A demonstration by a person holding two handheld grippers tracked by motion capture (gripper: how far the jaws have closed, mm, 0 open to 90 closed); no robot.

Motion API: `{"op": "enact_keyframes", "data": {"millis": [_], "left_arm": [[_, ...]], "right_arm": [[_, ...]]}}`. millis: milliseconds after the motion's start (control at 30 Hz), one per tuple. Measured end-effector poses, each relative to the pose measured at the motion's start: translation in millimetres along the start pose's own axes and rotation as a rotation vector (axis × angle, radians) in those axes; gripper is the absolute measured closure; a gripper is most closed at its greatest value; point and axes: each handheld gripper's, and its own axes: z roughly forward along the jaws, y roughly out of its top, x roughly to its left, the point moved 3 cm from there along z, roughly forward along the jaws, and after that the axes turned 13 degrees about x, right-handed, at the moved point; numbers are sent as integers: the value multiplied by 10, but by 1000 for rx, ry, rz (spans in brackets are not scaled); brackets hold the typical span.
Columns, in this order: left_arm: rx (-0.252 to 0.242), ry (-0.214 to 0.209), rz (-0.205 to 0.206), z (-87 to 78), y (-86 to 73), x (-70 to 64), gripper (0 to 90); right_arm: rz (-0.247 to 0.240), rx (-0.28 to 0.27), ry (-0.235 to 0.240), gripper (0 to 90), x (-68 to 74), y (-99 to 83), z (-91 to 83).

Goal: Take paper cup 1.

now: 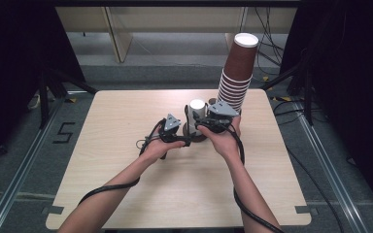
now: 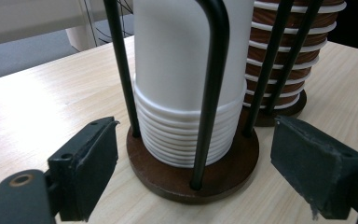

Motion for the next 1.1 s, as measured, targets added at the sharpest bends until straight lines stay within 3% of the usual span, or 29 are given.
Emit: {"op": "enact_keyframes", "data": {"millis": [133,700,1000,1033,1100], "left_arm": [[-4,9,-1,14,15,-14,143],[-2,29,-57,136,22,-41,147],[-16,73,-82,177,13,-68,146],[-25,87,-97,182,15,-94,146],[-32,103,-103,185,19,-127,146]], "right_arm": [[23,1,7,280,29,10,33],[25,-11,7,280,17,116,115],[25,-12,2,283,19,164,148],[48,-1,2,283,26,161,148],[26,-1,-3,284,9,173,164]]}}
